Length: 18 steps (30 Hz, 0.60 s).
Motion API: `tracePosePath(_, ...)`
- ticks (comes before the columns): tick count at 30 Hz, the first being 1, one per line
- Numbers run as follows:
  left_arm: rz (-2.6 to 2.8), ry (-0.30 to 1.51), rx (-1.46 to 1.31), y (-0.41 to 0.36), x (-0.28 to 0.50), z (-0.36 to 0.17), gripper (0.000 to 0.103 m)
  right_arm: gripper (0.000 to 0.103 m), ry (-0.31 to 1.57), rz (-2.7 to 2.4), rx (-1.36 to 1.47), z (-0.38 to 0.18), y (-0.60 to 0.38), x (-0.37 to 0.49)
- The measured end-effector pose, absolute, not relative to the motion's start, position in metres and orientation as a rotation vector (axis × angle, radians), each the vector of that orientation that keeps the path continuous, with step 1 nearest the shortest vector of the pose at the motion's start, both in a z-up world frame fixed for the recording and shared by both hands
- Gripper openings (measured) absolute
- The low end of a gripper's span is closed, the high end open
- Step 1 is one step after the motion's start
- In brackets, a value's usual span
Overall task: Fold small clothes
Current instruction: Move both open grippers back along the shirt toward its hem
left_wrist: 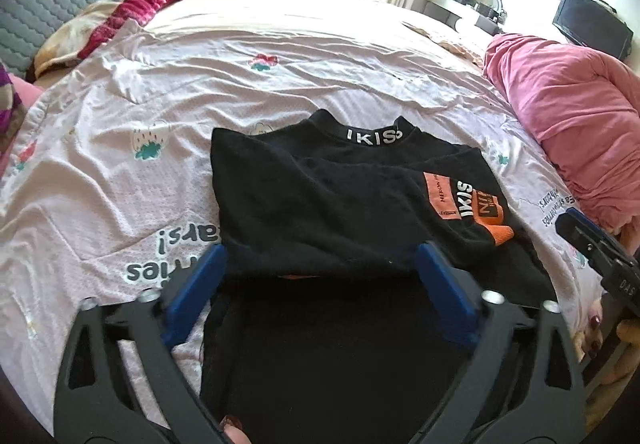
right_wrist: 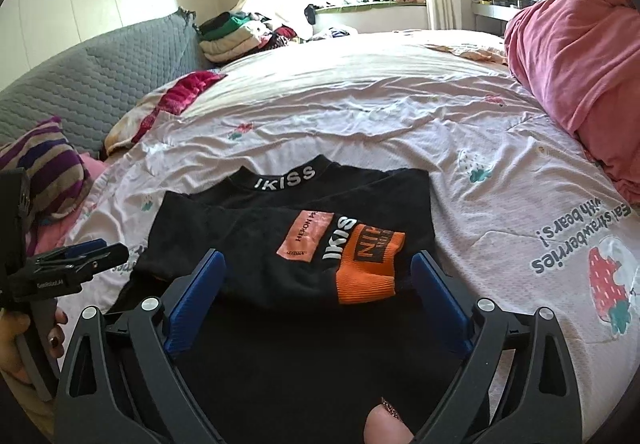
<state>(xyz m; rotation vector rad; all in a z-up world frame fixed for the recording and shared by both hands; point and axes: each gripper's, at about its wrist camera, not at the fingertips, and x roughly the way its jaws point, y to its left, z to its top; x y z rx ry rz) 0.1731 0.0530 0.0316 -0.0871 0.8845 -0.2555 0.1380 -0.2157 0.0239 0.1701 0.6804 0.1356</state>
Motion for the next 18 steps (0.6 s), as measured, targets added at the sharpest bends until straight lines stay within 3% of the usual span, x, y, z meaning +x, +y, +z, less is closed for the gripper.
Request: tracePosePath(18,-0.249,0.795,-0.077,0.049,0.139,0.061,0.093,0.096,0.637,0.142,0.139,0.047,-0.223,0.105)
